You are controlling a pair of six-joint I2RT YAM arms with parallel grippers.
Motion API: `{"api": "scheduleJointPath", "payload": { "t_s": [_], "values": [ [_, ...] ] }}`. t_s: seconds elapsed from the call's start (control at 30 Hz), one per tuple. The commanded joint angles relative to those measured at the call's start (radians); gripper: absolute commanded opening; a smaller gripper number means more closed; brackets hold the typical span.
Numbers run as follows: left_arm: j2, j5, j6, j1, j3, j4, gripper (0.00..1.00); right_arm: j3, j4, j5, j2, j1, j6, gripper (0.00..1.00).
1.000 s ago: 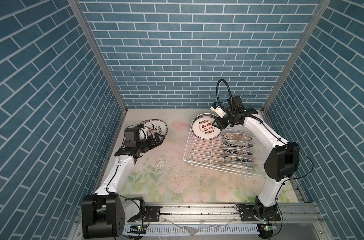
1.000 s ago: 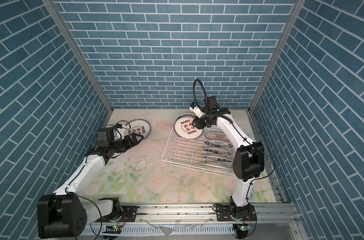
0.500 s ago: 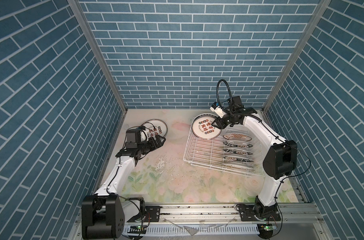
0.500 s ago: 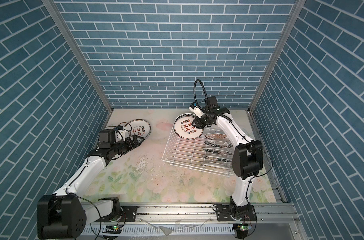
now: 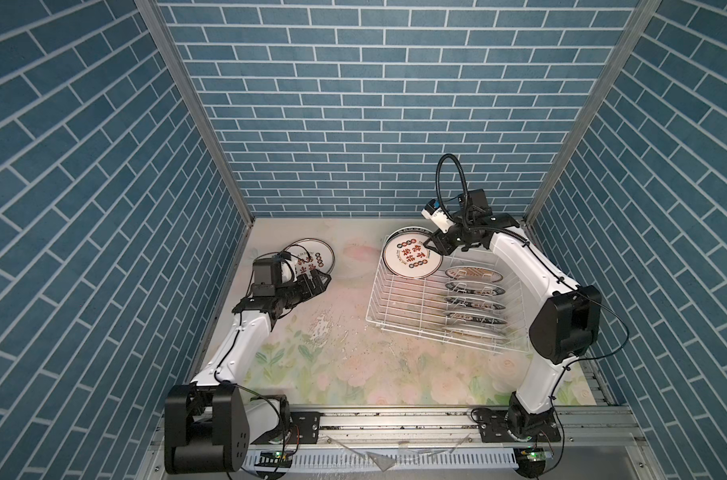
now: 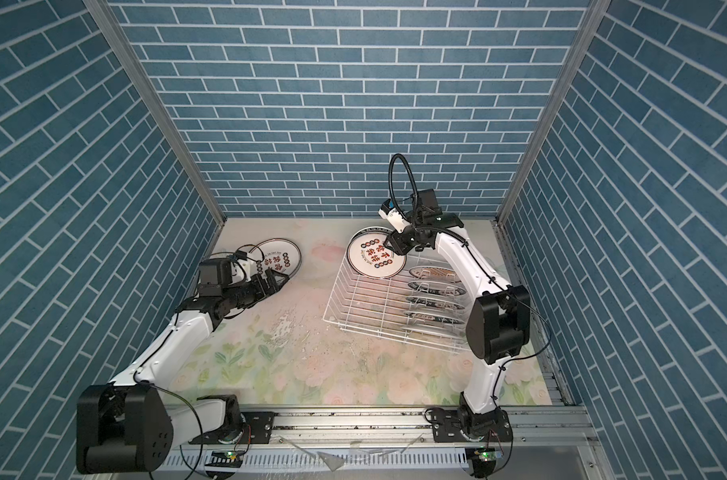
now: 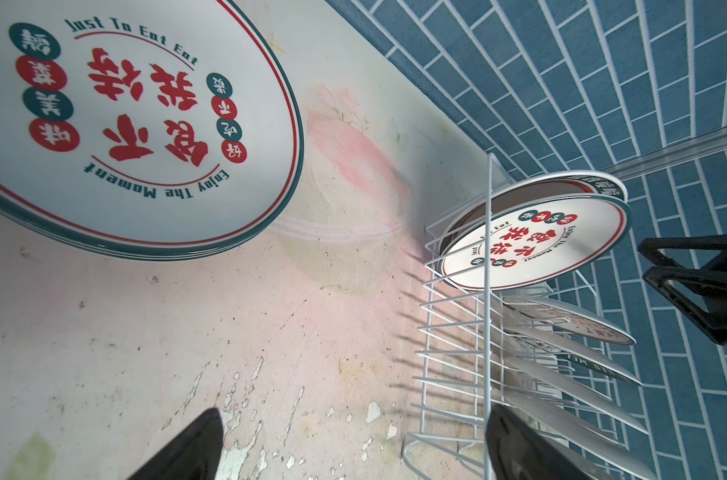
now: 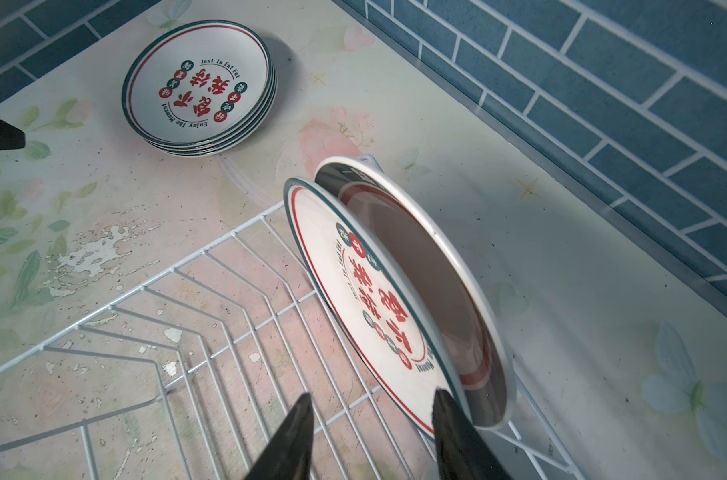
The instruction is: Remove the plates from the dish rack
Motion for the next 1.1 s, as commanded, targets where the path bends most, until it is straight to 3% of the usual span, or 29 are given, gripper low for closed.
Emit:
{"api": "scheduleJointPath", "payload": {
  "t_s": [0.0,0.5,1.07],
  "values": [
    [-0.013,-0.005,0.004,-0.005,-0.016,0.008,0.99,0.061,0.002,0.015,0.052,-0.004,-0.063,0.48],
    [0.009,-0.009,0.006,-0.005,-0.025,0.03,0.99,0.002,0.005,-0.041,-0.006,-0.004,-0.064,0.46],
    [0.033,-0.011,0.002,-0.005,-0.022,0.042,0.99,-0.016,0.069,0.118,0.003,-0.006,-0.065,0.46]
  ]
}}
